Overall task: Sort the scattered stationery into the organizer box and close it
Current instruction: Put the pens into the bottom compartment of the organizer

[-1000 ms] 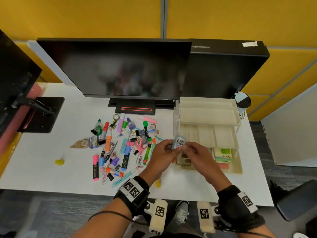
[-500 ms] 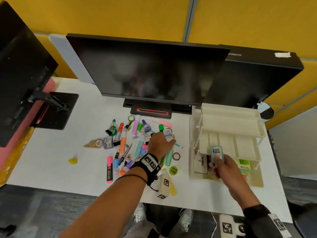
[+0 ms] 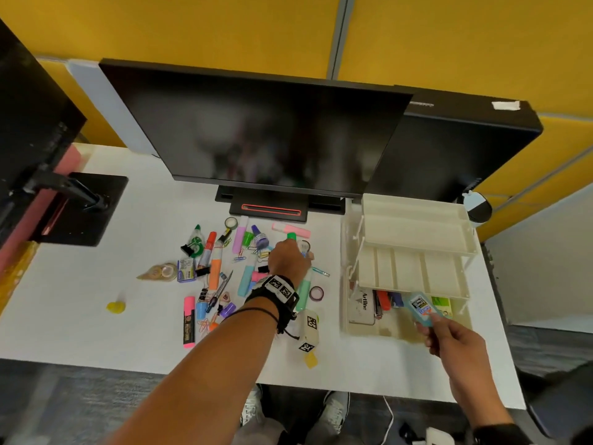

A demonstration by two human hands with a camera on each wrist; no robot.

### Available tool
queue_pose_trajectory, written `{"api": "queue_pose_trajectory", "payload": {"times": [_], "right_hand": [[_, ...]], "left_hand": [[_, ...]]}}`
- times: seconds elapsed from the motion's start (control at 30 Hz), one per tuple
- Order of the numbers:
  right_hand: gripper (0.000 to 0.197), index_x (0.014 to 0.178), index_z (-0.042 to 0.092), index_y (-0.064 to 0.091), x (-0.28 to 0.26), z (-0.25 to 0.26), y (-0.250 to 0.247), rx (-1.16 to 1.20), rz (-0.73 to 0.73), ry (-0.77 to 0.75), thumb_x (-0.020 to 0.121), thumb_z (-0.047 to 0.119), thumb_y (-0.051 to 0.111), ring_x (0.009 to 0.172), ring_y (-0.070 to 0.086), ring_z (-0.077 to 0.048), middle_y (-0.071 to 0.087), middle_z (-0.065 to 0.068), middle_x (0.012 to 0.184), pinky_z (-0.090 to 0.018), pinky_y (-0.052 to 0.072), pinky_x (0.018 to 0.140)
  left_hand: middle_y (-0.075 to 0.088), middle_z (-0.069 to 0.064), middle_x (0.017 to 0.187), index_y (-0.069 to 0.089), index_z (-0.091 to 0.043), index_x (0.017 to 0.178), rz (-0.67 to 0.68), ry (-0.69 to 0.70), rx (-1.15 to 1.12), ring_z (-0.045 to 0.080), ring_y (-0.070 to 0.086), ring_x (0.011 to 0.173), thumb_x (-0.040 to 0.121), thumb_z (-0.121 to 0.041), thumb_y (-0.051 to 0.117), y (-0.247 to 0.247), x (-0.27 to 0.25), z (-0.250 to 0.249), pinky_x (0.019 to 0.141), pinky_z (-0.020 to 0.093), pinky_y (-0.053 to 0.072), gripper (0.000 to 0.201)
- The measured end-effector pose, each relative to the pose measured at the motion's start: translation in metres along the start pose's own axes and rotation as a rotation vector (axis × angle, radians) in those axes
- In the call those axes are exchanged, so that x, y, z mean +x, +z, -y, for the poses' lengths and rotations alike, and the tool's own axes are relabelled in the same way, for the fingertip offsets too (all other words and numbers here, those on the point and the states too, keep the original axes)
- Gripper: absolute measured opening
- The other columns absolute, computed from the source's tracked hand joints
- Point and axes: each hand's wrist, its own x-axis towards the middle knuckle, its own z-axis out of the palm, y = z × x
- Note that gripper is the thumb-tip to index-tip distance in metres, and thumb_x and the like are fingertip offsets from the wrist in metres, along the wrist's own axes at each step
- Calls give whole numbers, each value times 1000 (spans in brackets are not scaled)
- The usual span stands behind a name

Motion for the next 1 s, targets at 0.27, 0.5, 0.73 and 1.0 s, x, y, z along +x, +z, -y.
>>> {"api": "queue_pose_trajectory", "payload": {"times": [0.27, 0.5, 0.73, 1.0], "right_hand": [[28, 96, 3, 77, 18, -17, -31, -72, -55, 33, 107, 17, 54, 76, 62, -25, 73, -12, 82, -35, 51, 71], [27, 92, 17, 78, 43, -27, -37, -417, 0, -115, 105, 21, 55, 73, 62, -14, 73, -3, 87, -24, 41, 60], [31, 87, 13, 72, 66, -52, -12, -675, -54, -214, 104, 28, 50, 74, 66, -30, 71, -9, 80, -32, 41, 59], [30, 89, 15, 74, 77, -50, 1, -830, -13, -165, 95, 43, 65, 81, 72, -25, 75, -4, 84, -29, 50, 66]], "left_hand": [[66, 3, 90, 58, -11, 98, 6, -2, -357, 17, 66, 74, 95, -32, 65, -14, -48, -12, 58, 26, 47, 23], [74, 22, 95, 55, -12, 112, 477, 46, -809, 25, 73, 69, 103, -15, 58, -27, -142, -64, 61, 30, 60, 9], [73, 21, 106, 58, -1, 123, 609, 49, -688, 24, 76, 93, 103, -8, 53, 35, -178, -104, 83, 31, 61, 22], [76, 4, 86, 65, -14, 97, 424, 67, -263, 16, 75, 67, 96, -31, 59, 73, -179, -126, 67, 37, 62, 18]]}}
